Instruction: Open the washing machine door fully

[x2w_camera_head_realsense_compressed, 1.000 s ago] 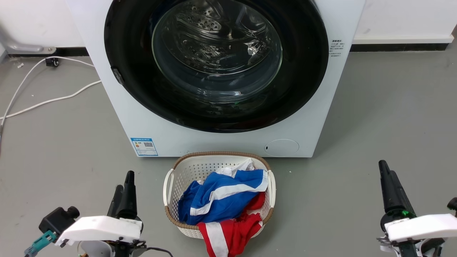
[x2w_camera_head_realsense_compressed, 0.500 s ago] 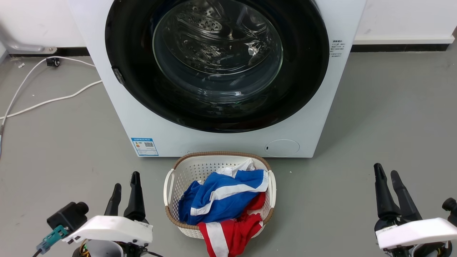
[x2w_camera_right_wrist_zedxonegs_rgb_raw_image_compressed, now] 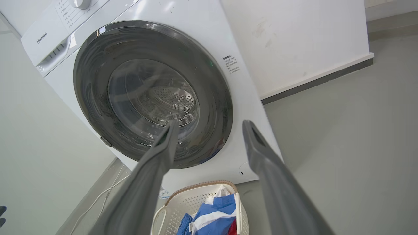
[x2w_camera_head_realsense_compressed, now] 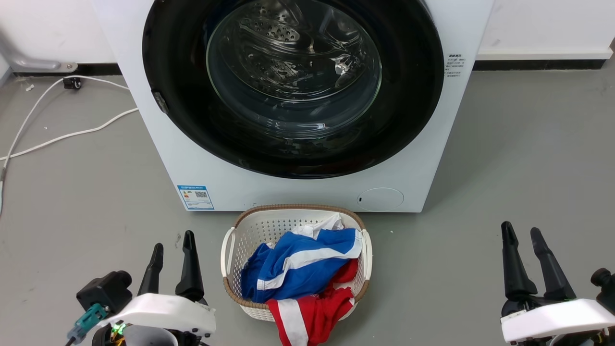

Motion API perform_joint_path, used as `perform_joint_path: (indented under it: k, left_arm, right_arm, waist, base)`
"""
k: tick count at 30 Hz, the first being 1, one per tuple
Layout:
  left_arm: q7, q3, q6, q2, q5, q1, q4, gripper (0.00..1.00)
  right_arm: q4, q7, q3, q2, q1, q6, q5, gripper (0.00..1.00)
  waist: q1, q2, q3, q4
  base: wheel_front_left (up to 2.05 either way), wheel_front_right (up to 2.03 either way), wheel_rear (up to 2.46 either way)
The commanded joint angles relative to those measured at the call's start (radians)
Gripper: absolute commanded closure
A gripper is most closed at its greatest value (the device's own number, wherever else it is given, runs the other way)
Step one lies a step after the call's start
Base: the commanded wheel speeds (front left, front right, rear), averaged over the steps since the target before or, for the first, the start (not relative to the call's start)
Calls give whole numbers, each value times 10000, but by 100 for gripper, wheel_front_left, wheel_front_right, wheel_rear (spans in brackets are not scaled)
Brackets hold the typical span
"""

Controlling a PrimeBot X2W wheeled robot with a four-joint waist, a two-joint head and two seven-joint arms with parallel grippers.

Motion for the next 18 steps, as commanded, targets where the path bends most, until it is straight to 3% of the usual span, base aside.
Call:
perform_joint_path:
  k: [1,18]
  left_arm:
    - [-125,-58,54,76,366,15,-173,0]
    - [-560,-186,-58,-79,2024,247,-325,0]
  right_arm:
    - [-217,-117,23,-14,19,2,-367,0]
    - [-620,-555,139,-8,334,2,-1991,0]
  waist:
    - [0,0,-1,3]
    - [0,0,-45,17]
  base:
    - [0,0,0]
    - [0,0,0]
